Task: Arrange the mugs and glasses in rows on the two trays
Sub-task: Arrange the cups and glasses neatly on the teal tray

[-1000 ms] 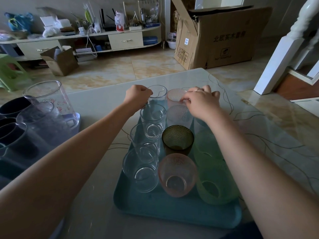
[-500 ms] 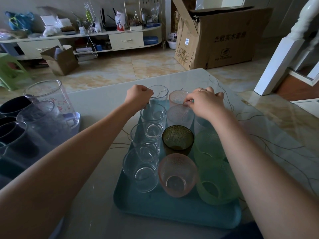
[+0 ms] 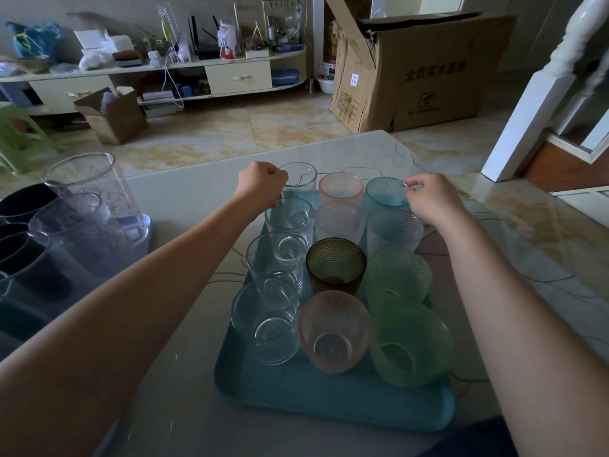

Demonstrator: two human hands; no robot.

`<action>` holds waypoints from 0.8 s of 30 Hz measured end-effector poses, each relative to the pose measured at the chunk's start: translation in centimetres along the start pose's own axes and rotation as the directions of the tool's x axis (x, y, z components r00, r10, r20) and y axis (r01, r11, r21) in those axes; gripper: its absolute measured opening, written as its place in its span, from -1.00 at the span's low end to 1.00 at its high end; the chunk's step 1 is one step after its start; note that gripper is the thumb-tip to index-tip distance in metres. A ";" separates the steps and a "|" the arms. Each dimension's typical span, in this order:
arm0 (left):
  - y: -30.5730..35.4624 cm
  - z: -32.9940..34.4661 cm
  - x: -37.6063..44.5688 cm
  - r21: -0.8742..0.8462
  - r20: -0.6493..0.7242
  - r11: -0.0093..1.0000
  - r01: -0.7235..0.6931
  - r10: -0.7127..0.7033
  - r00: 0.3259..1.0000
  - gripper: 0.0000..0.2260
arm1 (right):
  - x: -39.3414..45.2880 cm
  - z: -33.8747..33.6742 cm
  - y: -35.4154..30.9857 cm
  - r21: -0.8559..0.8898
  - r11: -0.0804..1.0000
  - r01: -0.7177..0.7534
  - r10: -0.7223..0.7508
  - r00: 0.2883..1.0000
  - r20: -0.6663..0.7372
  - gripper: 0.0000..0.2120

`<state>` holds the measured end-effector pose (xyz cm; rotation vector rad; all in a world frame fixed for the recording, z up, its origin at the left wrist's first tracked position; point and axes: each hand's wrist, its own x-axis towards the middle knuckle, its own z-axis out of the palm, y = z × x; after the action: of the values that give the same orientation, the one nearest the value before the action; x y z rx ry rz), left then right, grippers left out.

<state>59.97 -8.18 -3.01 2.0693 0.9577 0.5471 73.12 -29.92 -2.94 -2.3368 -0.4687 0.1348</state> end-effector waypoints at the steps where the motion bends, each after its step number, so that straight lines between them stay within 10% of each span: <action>1: 0.0 0.0 0.0 -0.001 0.002 1.000 0.002 -0.002 1.000 -0.88 | 0.1 0.0 0.0 0.003 1.000 -0.009 0.009 1.000 -0.011 -0.71; 24: -0.2 0.2 0.2 -0.041 0.017 0.999 0.016 -0.016 1.000 -0.89 | -0.8 -0.1 -0.5 0.031 0.996 -0.083 0.087 0.986 -0.140 -0.80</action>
<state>60.13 -8.04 -3.22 2.0251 0.9450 0.5362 72.27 -29.93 -2.52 -2.3239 -0.2958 0.0147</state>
